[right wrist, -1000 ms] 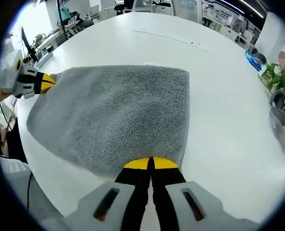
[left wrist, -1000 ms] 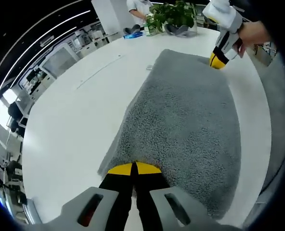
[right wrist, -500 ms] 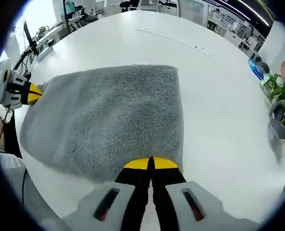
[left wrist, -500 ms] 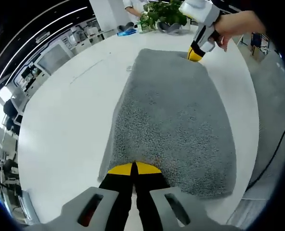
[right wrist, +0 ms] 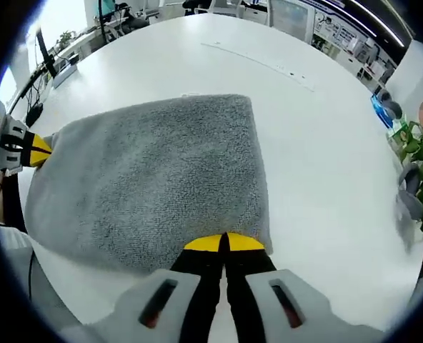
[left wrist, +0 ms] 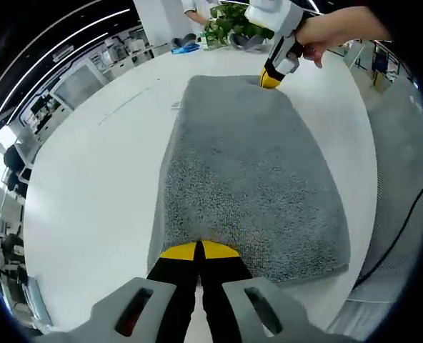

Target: Fold the towel on the table until its edges align and the towel forms a compact rectangular stack.

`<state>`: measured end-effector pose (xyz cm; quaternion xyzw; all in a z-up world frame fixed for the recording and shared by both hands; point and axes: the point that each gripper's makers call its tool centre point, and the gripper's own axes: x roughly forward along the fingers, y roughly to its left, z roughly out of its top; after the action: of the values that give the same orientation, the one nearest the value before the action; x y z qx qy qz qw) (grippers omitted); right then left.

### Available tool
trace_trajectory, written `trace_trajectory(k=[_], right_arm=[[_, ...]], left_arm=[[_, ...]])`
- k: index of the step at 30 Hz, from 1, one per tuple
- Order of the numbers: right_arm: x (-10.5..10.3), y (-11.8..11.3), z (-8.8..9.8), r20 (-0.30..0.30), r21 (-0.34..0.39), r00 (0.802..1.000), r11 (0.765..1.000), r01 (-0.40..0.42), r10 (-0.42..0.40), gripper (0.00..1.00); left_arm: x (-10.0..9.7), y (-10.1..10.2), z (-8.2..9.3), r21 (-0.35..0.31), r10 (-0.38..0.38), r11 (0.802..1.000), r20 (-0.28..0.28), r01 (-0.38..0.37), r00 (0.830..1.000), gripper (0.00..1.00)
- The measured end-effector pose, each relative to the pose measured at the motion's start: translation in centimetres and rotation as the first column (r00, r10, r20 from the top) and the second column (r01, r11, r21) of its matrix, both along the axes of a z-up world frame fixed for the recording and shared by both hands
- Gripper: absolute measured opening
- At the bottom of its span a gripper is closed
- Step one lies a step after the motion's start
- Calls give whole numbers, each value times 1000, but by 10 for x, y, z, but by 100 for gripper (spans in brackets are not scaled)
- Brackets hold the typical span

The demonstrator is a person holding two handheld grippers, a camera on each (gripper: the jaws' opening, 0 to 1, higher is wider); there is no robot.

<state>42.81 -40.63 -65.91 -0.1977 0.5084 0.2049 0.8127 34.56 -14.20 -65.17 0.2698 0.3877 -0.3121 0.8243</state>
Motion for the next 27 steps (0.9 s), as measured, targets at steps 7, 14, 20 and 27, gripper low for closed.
trace_trajectory(k=[7, 14, 20, 27], right_arm=[[8, -1, 0, -3, -3, 1000, 1000, 2, -2, 0], [15, -2, -1, -3, -15, 1000, 1000, -7, 7, 0], [22, -2, -1, 0, -11, 1000, 1000, -4, 4, 0], [29, -3, -1, -6, -6, 1000, 1000, -6, 6, 0]], left_arm=[[-7, -6, 0, -8, -8, 1000, -1, 8, 1000, 1], [-13, -12, 0, -30, -15, 999, -15, 15, 1000, 1], [-19, -17, 0, -42, -24, 999, -18, 23, 1000, 1], [-24, -25, 0, -54, -24, 998, -24, 23, 999, 1]])
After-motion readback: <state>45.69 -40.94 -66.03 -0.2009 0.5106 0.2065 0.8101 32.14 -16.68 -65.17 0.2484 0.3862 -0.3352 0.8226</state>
